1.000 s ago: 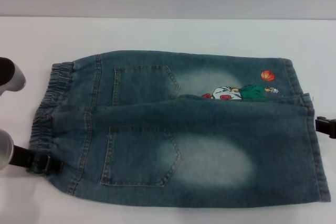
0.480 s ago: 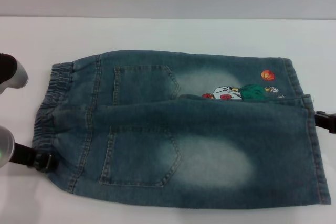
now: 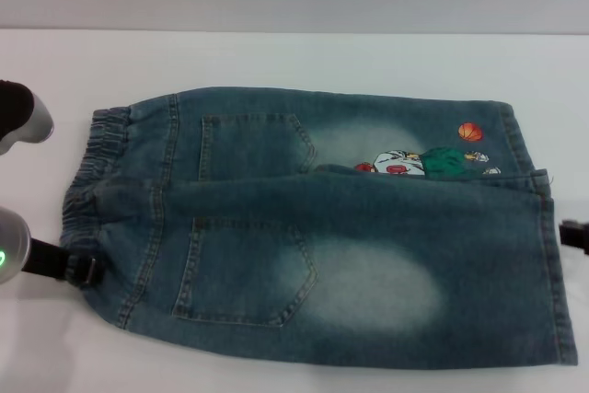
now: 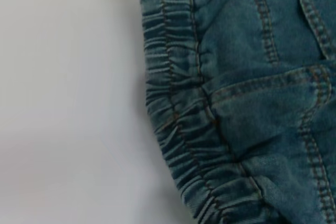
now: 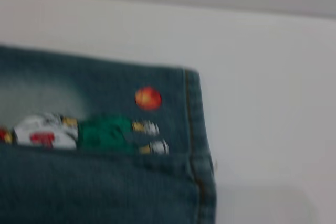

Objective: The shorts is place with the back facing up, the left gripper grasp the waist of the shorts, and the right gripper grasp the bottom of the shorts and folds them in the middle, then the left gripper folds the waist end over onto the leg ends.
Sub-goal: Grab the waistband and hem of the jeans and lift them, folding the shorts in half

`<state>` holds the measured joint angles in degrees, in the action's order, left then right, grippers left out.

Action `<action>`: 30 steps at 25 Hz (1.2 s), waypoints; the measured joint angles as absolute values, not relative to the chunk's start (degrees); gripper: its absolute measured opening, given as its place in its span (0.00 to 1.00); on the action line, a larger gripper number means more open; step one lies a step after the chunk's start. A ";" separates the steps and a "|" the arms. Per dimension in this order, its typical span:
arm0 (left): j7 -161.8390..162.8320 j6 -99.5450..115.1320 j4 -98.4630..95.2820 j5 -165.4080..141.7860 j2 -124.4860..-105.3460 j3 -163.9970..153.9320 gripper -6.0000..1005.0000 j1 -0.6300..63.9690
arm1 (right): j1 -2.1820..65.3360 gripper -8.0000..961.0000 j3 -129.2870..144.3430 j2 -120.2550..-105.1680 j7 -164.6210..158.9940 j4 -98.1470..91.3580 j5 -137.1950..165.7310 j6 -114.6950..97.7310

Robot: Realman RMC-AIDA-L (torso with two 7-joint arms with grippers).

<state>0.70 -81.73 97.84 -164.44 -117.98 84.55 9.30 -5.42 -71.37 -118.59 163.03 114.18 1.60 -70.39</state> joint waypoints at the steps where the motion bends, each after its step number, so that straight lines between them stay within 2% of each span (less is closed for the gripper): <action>1: 0.83 -81.68 97.84 -164.44 -117.98 84.55 0.46 9.45 | -5.38 0.66 -71.35 -118.64 162.90 114.19 1.55 -72.51; 17: 1.85 -80.94 97.20 -164.38 -118.21 83.61 0.30 11.80 | -5.89 0.65 -69.48 -118.76 162.55 114.49 -2.17 -82.01; 30: 2.18 -80.86 98.53 -164.35 -118.21 83.58 0.25 12.55 | -6.14 0.65 -69.26 -118.74 162.52 114.49 -4.24 -84.15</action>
<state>2.18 -80.86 98.53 -164.35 -118.21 83.58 12.55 -6.14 -69.26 -118.74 162.52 114.50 -4.24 -84.15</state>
